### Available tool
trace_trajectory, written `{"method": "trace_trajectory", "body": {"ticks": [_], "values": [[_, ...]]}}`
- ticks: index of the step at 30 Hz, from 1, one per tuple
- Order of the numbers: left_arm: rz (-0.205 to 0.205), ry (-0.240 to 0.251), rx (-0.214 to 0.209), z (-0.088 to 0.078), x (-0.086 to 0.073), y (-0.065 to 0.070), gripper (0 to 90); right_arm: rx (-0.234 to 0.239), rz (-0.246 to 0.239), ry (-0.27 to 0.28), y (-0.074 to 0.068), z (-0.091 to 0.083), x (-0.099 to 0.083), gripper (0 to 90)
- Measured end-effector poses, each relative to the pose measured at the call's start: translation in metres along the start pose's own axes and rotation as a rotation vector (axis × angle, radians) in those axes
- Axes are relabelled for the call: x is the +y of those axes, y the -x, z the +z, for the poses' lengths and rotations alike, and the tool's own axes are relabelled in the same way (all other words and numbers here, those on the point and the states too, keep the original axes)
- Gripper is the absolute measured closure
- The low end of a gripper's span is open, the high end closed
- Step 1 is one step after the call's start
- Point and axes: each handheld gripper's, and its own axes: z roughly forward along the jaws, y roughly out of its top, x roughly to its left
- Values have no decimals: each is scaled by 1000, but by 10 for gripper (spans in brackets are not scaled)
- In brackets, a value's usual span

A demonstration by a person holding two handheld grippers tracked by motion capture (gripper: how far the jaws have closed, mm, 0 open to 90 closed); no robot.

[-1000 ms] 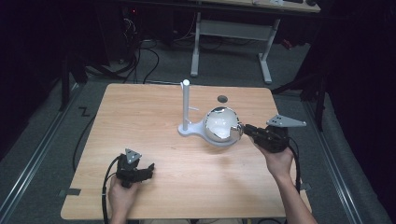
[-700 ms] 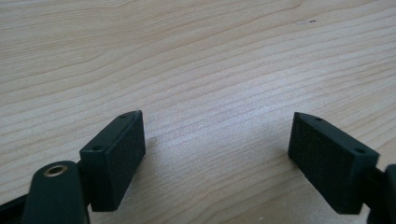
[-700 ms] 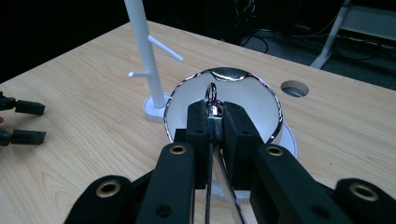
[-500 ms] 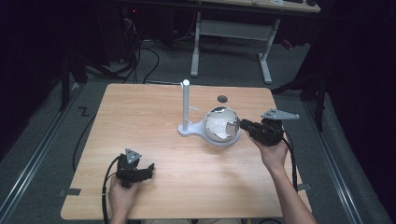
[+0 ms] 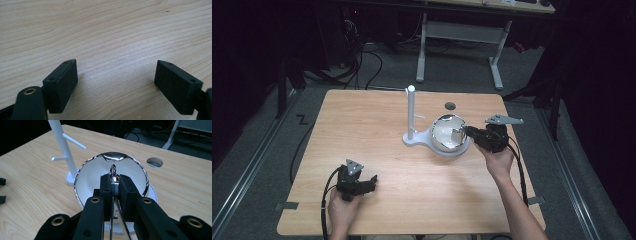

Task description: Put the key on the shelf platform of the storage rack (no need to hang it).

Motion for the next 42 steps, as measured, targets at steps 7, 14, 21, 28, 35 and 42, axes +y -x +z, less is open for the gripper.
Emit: {"method": "trace_trajectory", "body": {"ticks": [7,14,21,28,35,42], "values": [[0,0,0,0,0,0,192,0,10,-20,2,11,0,823],[0,0,0,0,0,0,192,2,18,-39,3,21,-2,823],[0,0,0,0,0,0,192,3,21,-58,3,31,-3,823],[0,0,0,0,0,0,192,0,31,-76,5,38,-5,823],[0,0,0,0,0,0,192,0,42,-84,7,47,-5,823],[0,0,0,0,0,0,192,-12,47,-101,8,55,-5,822]]}}
